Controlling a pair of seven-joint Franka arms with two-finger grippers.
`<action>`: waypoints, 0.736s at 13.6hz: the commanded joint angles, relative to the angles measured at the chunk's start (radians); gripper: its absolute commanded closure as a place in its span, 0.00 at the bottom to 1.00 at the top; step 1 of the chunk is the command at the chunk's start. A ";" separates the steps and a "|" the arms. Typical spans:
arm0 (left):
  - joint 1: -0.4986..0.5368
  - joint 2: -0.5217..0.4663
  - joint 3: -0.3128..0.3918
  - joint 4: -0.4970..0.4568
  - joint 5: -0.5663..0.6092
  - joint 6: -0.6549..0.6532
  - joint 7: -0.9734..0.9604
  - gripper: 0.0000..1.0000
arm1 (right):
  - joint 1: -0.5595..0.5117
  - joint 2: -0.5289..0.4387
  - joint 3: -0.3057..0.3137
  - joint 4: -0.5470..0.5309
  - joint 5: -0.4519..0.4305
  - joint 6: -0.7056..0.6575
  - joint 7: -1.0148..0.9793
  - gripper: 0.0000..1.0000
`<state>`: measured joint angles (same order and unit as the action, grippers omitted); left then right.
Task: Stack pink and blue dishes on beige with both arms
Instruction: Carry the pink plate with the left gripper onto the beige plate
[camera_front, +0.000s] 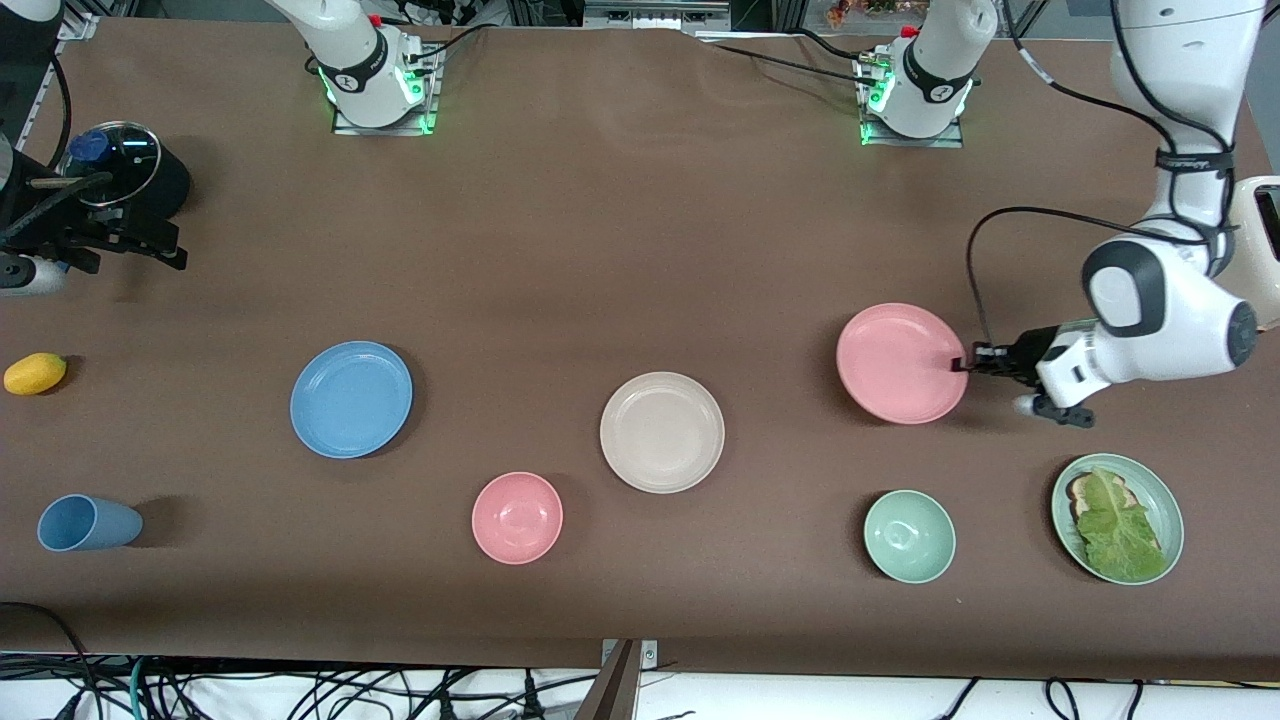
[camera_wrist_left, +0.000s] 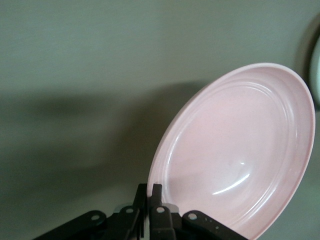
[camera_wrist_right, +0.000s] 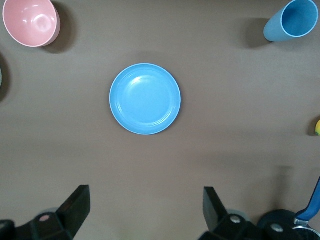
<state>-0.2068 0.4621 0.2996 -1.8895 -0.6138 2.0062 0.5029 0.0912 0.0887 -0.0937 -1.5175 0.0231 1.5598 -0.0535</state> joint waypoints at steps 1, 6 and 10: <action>-0.017 0.001 -0.092 0.075 -0.027 -0.004 -0.211 1.00 | -0.005 0.005 0.003 0.016 0.000 -0.015 0.006 0.00; -0.172 0.029 -0.142 0.110 -0.027 0.163 -0.554 1.00 | -0.004 0.005 0.003 0.019 0.000 -0.015 0.007 0.00; -0.290 0.108 -0.142 0.231 -0.029 0.209 -0.806 1.00 | -0.007 0.005 0.003 0.019 -0.002 -0.014 0.006 0.00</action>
<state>-0.4567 0.5066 0.1441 -1.7561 -0.6140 2.2119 -0.2048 0.0912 0.0887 -0.0938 -1.5175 0.0231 1.5597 -0.0533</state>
